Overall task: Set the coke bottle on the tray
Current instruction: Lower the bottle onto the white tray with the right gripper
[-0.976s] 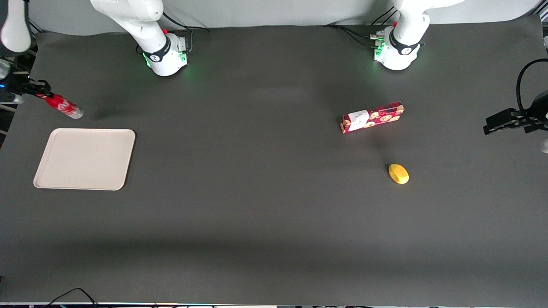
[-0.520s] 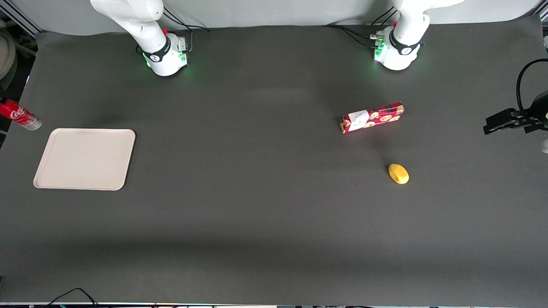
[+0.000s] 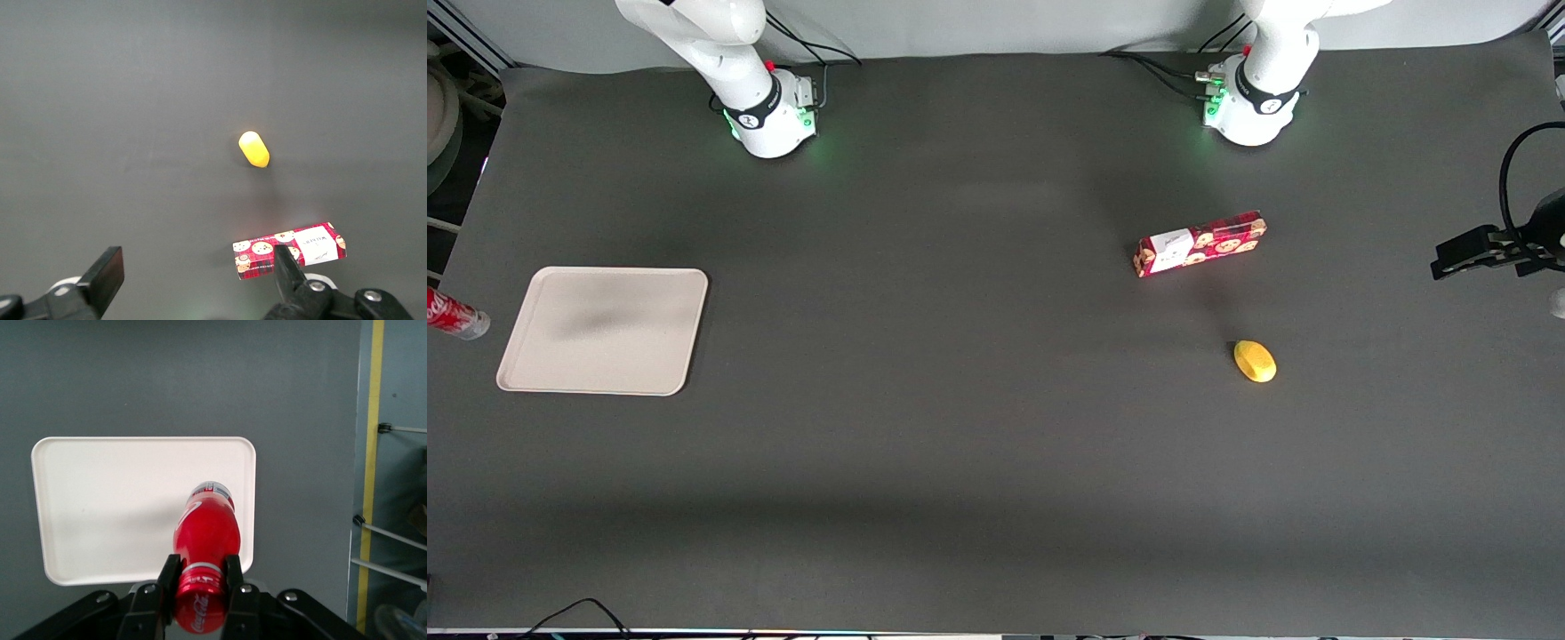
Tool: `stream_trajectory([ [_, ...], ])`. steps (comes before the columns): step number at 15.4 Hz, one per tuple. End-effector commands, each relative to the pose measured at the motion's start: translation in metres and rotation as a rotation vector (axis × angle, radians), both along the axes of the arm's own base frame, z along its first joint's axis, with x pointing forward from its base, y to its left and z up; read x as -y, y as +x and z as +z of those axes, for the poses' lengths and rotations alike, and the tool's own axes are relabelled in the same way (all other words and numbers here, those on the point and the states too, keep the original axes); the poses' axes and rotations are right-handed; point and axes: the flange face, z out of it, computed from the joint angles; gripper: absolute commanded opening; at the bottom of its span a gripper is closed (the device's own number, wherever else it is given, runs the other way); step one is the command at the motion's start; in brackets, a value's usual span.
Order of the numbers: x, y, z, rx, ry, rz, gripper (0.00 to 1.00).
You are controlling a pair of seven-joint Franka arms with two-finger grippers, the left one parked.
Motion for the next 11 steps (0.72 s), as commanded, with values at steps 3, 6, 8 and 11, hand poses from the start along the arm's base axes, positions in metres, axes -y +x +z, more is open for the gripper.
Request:
stream_trajectory([
  [3,0.060,0.001,-0.072,-0.007,0.059,0.013,0.00],
  [6,0.060,-0.011,-0.098,-0.019,0.123,-0.001,0.00],
  [8,0.060,-0.014,-0.108,-0.020,0.120,0.001,0.00],
  [11,0.064,-0.022,-0.134,-0.001,0.089,0.005,0.00],
])
